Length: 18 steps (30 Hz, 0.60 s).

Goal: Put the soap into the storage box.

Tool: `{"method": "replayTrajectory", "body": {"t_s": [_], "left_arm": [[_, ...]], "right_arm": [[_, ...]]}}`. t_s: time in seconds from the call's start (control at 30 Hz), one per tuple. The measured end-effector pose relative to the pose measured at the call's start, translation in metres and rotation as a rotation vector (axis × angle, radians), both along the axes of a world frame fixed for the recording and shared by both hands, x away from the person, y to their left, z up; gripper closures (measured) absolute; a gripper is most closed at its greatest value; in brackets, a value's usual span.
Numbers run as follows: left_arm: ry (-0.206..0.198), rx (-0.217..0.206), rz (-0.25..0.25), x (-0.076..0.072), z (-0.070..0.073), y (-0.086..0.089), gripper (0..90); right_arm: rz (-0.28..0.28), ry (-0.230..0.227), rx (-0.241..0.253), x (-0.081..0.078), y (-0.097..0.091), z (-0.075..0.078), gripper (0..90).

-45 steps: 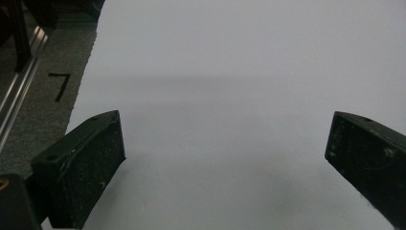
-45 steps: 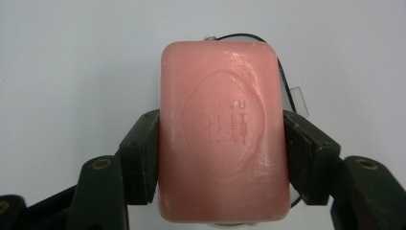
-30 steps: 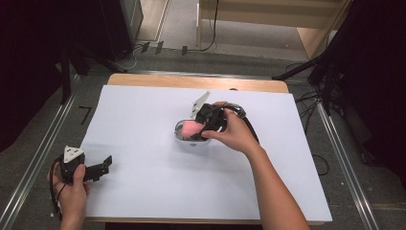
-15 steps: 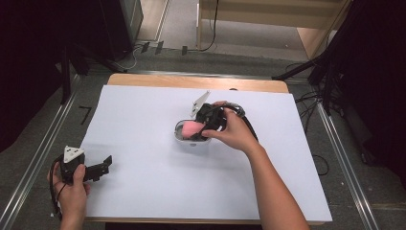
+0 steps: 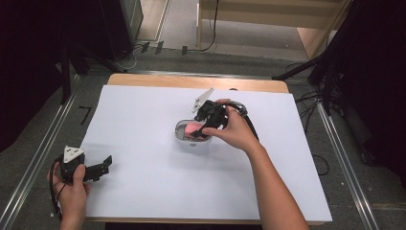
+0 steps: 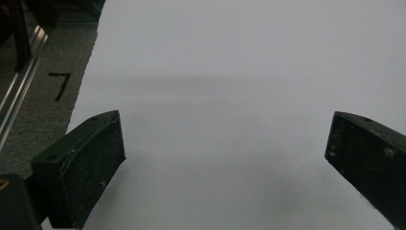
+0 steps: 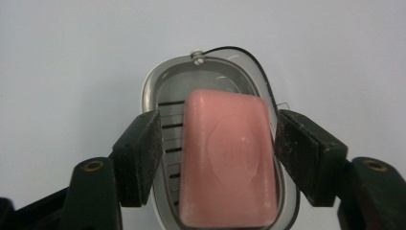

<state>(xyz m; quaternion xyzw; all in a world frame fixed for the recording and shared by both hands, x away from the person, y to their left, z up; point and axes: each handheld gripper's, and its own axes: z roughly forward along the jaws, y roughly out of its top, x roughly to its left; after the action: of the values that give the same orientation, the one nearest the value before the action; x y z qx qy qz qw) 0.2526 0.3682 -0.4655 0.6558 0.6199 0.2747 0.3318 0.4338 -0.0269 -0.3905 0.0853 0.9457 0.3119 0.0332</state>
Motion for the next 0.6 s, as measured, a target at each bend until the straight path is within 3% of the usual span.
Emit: {"method": "replayTrajectory", "body": {"t_s": [0.33,0.6], "left_arm": [[-0.001,0.001,0.002,0.000,0.000,0.000,0.1],[-0.004,0.005,0.000,0.000,0.000,-0.001,0.1]], "right_arm": [[-0.066,-0.009,0.032,-0.008,-0.013,0.004,25.7],[-0.177,0.063,0.084,-0.014,-0.039,0.002,23.3]]}}
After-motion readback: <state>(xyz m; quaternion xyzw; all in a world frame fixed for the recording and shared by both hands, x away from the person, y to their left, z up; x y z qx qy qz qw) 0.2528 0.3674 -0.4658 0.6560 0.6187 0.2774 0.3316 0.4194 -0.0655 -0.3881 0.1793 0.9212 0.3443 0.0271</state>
